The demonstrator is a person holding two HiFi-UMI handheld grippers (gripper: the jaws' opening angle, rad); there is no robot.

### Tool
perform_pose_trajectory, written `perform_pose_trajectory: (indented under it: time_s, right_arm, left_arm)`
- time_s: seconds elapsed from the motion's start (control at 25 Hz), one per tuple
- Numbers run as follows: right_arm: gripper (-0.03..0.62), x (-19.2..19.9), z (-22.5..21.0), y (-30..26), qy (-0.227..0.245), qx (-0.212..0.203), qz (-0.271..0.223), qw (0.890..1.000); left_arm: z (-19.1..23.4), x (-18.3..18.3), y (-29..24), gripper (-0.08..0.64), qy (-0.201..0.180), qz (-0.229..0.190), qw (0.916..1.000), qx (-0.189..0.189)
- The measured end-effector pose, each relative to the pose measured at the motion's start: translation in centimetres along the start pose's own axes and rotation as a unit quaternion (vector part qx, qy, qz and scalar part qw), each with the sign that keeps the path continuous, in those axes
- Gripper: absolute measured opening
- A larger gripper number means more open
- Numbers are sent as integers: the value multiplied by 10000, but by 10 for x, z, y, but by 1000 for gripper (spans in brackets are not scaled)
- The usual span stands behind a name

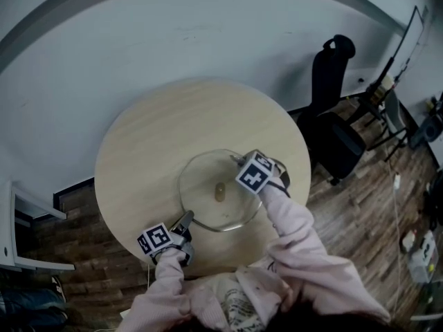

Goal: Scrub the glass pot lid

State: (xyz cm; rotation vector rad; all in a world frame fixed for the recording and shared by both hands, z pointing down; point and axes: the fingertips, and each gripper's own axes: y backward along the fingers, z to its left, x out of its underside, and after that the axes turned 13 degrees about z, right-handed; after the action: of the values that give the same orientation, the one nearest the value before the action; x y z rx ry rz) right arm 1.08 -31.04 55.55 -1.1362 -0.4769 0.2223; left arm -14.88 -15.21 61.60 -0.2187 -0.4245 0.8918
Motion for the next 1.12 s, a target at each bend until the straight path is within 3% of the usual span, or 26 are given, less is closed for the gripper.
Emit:
perform_pose_trajectory:
  time_s: [0.36,1.12]
  right_arm:
    - [84,-8,-5,1,290,197,6,9994]
    - [81,-3,20,-8,569,-32,179,9982]
  left_arm:
    - [-1,-2,0,101,13,-42,10000,-17]
    - [-4,-3,1,100,-45,-110,9999,-84]
